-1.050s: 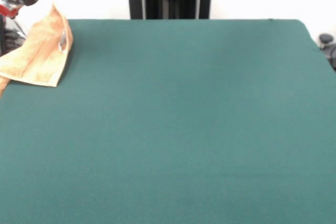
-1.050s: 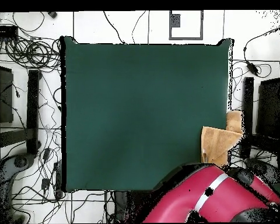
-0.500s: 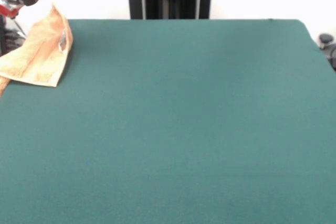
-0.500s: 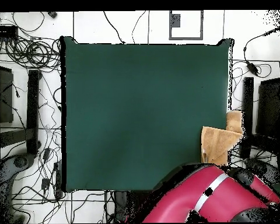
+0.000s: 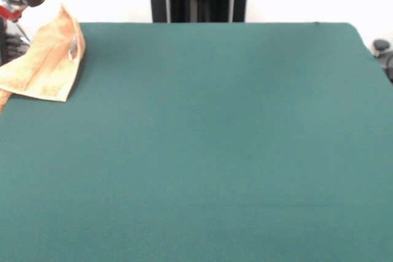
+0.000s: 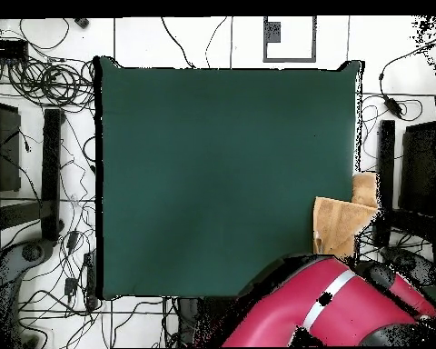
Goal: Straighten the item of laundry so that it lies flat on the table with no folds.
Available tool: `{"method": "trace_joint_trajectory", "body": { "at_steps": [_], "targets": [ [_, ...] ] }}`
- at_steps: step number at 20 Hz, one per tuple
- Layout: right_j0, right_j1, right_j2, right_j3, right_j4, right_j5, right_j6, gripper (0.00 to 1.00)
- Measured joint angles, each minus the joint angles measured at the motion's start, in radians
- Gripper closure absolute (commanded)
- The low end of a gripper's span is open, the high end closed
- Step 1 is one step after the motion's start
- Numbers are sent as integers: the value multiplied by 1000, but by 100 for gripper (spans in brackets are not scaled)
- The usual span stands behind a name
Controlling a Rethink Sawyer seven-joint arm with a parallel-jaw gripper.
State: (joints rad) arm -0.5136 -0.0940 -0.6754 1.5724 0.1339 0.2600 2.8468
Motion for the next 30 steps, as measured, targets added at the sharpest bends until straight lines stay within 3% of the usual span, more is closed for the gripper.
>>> {"method": "trace_joint_trajectory", "body": {
  "at_steps": [30],
  "targets": [
    [-7,-15,0,0,-45,0,0,100]
  ]
}}
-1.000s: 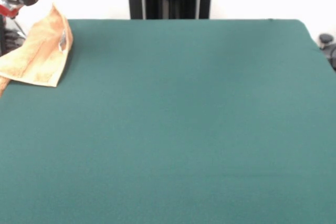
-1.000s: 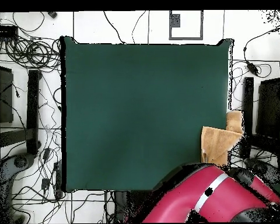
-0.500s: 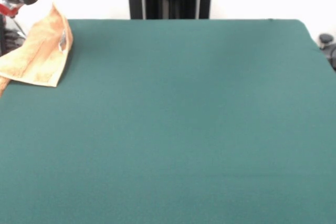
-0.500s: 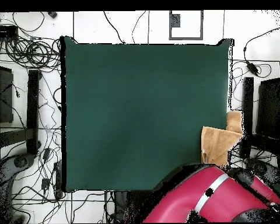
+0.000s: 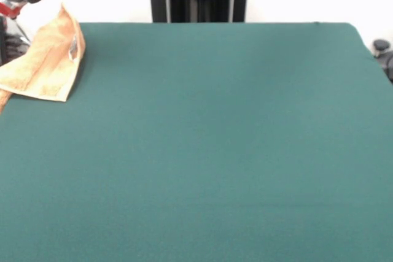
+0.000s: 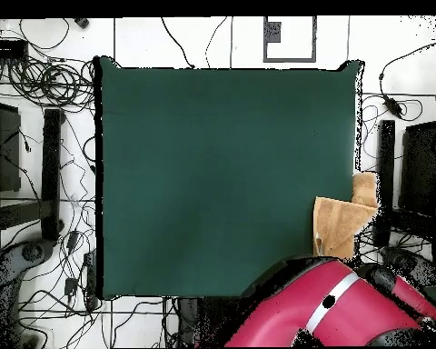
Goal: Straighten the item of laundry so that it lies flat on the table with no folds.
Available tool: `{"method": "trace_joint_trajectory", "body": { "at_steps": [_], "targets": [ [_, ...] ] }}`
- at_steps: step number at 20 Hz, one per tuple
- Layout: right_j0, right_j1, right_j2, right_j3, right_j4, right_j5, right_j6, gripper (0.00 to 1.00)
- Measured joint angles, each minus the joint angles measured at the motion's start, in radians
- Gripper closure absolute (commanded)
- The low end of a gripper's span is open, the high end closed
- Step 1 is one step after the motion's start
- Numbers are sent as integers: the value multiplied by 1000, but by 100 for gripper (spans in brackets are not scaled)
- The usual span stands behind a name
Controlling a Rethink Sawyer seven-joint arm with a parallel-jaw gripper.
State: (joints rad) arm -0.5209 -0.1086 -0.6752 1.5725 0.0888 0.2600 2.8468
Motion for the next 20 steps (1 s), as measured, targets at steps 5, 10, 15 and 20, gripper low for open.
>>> {"method": "trace_joint_trajectory", "body": {
  "at_steps": [5,10,15,20],
  "targets": [
    [-1,-13,0,0,0,0,0,100],
    [-2,-13,0,0,0,0,0,100],
    [-2,-13,0,0,0,0,0,100],
    [-2,-13,0,0,0,0,0,100]
  ]
}}
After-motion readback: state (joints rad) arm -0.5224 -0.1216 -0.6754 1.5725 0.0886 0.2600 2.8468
